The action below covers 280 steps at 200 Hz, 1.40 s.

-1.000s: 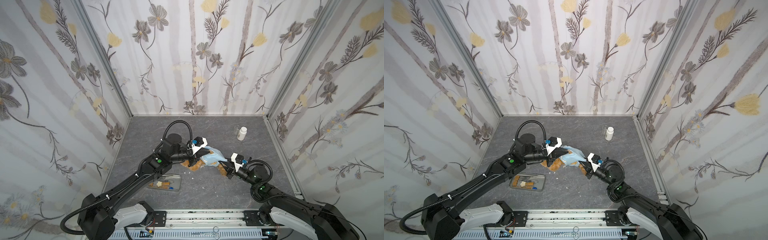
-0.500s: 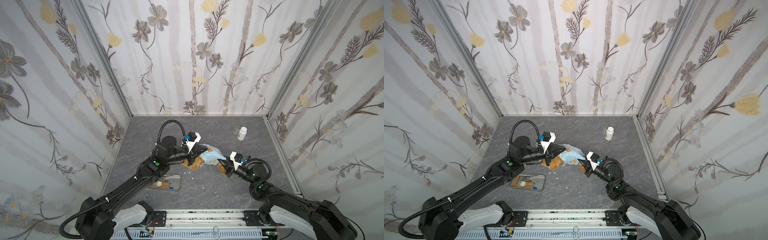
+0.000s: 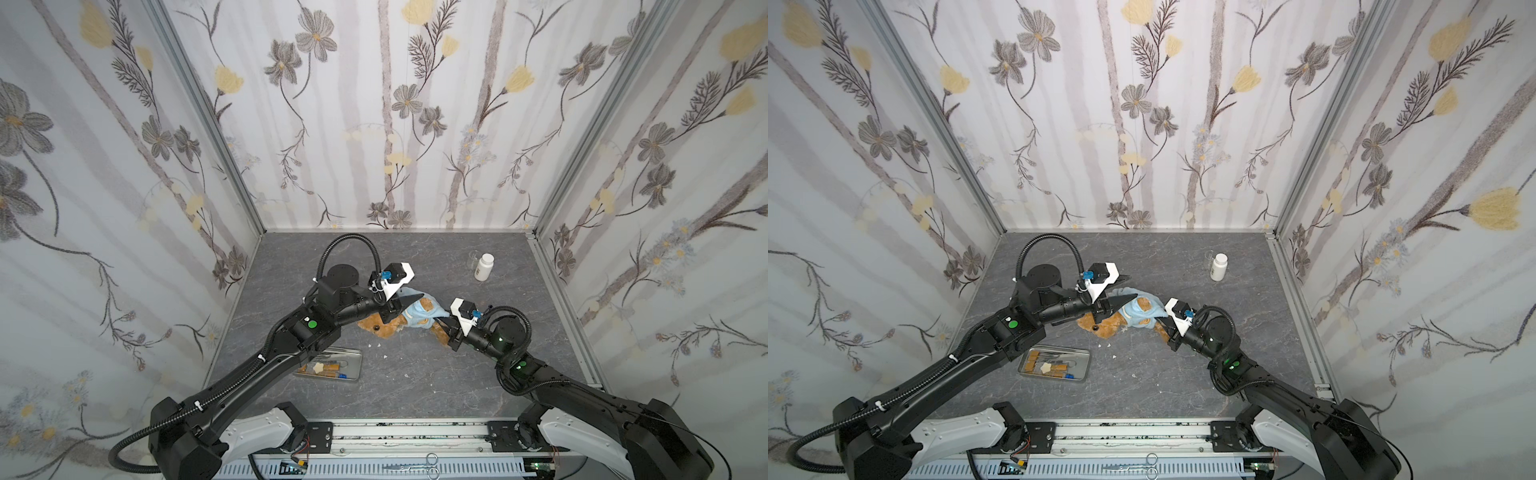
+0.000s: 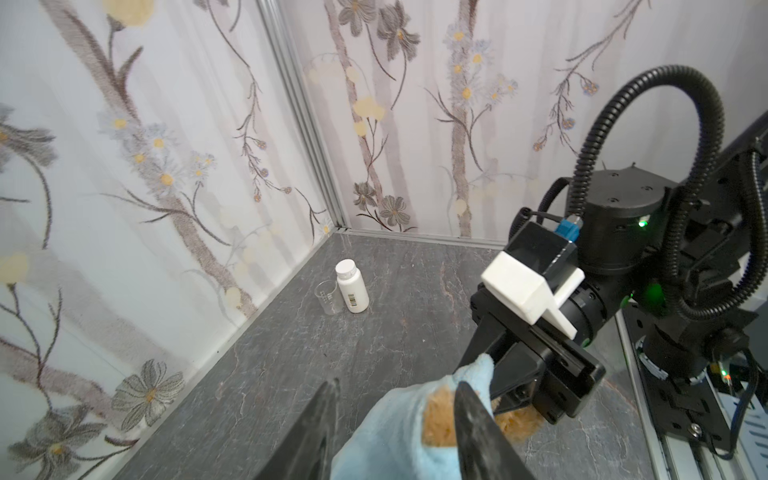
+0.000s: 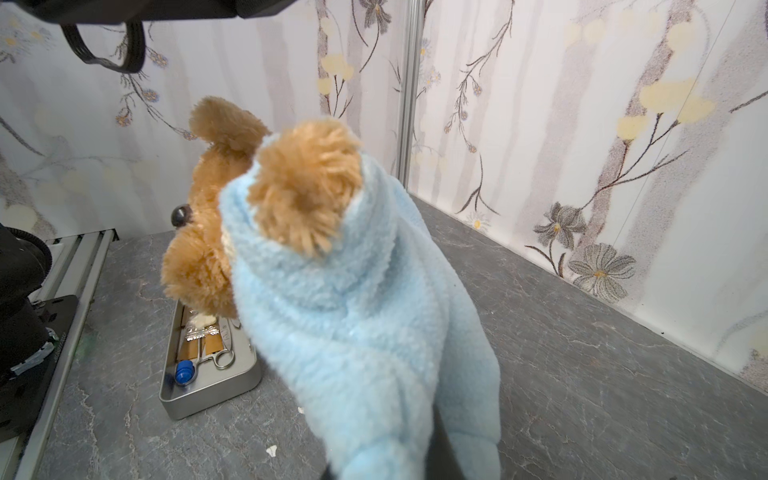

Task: Dress the teddy bear

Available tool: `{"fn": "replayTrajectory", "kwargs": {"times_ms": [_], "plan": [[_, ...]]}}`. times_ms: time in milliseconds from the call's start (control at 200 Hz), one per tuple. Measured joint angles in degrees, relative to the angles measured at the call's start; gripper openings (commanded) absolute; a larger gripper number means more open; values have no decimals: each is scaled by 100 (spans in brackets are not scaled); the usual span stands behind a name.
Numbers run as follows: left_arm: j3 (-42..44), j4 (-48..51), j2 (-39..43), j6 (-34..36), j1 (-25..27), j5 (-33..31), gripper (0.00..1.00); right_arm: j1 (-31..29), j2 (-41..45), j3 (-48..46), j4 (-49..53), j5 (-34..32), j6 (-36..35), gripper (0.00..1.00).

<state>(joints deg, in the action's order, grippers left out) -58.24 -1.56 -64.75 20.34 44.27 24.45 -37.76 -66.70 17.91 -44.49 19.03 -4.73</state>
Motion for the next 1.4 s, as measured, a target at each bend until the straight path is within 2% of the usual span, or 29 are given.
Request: {"fn": "replayTrajectory", "kwargs": {"times_ms": [140,235,580,714,804,869,909,1049,1154,1399], "plan": [[-424,935,-374,693,415,-643,40,-131,-13,153,374,-195,-186,0],[-599,1331,-520,927,531,-833,40,-188,-68,184,514,-302,-271,0],[-844,2006,-887,1141,680,-1093,38,-275,-136,245,708,-442,-396,0],[-885,2085,-1056,1185,706,-1167,26,-310,-136,245,822,-487,-439,0],[-938,2114,-1143,1220,723,-1185,13,-332,-136,245,863,-575,-459,0],[-964,2116,-1176,1224,726,-1235,0,-343,-127,245,866,-597,-459,0],[-968,2111,-1182,1237,726,-1244,0,-343,-105,236,866,-629,-461,0],[-1010,2100,-1158,901,584,-1274,0,-343,7,168,866,-752,-476,0],[-970,1934,-997,365,374,-1209,0,-343,-2,151,820,-841,-431,0],[-492,1178,-588,-837,262,-1016,0,-367,-136,153,614,-887,-367,0]]}}
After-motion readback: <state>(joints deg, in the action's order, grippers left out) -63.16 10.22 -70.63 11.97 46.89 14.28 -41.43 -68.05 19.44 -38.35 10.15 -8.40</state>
